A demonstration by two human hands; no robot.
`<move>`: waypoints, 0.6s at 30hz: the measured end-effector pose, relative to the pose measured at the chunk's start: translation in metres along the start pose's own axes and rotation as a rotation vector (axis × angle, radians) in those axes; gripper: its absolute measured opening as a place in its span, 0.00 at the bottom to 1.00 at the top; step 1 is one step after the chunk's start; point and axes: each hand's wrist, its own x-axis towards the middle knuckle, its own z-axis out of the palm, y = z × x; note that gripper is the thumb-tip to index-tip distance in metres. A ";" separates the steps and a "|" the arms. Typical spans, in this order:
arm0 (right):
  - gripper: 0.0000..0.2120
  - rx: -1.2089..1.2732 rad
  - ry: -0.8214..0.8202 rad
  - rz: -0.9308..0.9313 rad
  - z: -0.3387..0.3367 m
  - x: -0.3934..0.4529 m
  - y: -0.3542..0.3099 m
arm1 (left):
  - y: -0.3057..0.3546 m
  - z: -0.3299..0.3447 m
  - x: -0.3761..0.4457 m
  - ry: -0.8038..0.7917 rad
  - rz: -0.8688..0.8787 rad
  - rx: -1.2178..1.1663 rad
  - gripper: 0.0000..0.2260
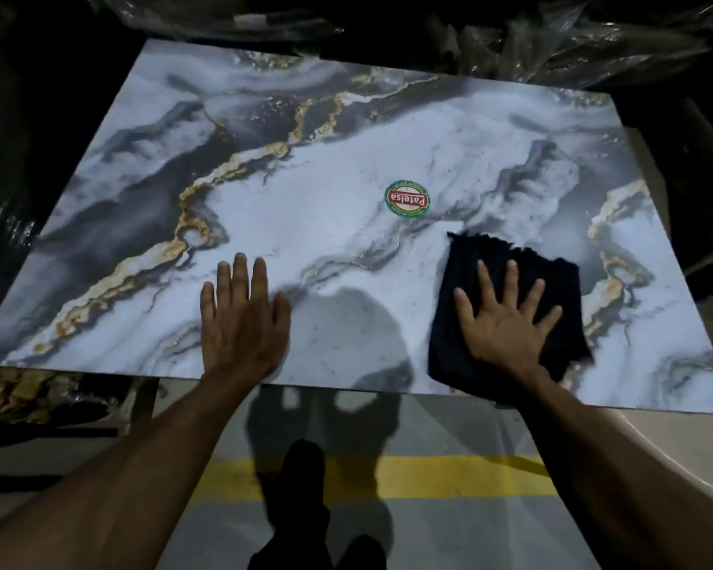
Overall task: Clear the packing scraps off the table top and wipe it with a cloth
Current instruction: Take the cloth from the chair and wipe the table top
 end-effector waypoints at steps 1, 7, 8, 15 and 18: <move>0.31 0.000 0.004 -0.003 -0.001 0.011 -0.016 | 0.000 0.001 0.000 0.002 -0.001 -0.005 0.28; 0.31 -0.024 -0.049 -0.186 0.005 0.038 -0.133 | -0.003 0.005 -0.005 0.051 0.017 0.012 0.27; 0.31 -0.033 -0.056 -0.226 0.008 0.029 -0.144 | -0.003 0.005 -0.004 0.049 0.013 0.004 0.27; 0.30 -0.099 0.014 -0.349 0.030 -0.080 -0.078 | -0.003 0.006 -0.002 0.018 -0.009 -0.043 0.29; 0.33 -0.102 -0.001 -0.176 0.016 -0.069 -0.030 | 0.000 0.002 -0.002 0.029 -0.012 -0.050 0.28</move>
